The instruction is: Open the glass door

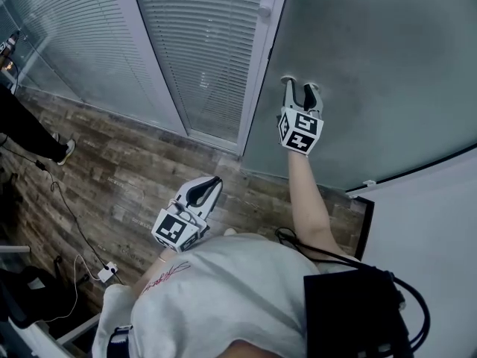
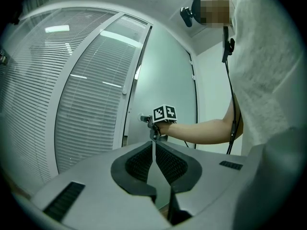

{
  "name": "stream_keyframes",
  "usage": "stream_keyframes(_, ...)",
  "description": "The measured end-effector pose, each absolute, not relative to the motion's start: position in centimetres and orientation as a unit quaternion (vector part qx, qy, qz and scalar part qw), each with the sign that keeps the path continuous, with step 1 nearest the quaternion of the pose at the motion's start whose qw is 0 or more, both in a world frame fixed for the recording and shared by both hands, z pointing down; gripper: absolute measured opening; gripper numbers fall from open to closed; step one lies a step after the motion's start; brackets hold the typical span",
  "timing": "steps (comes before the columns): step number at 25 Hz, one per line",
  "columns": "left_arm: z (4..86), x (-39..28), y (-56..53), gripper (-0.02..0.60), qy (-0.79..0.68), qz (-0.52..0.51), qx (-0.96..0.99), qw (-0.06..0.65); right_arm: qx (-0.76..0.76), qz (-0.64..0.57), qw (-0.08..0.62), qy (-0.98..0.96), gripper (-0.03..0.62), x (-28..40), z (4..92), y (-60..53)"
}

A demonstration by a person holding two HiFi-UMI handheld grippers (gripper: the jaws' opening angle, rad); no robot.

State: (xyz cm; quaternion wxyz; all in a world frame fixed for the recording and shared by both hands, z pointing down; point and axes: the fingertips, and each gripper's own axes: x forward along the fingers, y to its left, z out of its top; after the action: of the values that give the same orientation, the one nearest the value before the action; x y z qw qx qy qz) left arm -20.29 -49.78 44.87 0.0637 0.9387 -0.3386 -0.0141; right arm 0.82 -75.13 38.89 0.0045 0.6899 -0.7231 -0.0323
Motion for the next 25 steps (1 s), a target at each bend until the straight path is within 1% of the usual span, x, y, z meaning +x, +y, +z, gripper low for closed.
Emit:
stream_keyframes(4,44.7,-20.9,-50.1,0.035,-0.351,-0.016,0.934,0.065,0.698,-0.039,0.001,-0.715,0.155,0.8,38.6,-76.1)
stream_keyframes(10,44.7,-20.9,-49.9,0.035,-0.355,-0.016,0.932,0.066,0.709,-0.028,-0.033,-0.703,0.133,1.1,38.4,-75.7)
stream_keyframes(25,45.7,-19.9,-47.7,0.035,-0.347,-0.020,0.933,0.089,0.693,-0.045,-0.045,-0.719,0.132,0.3,38.1,-73.2)
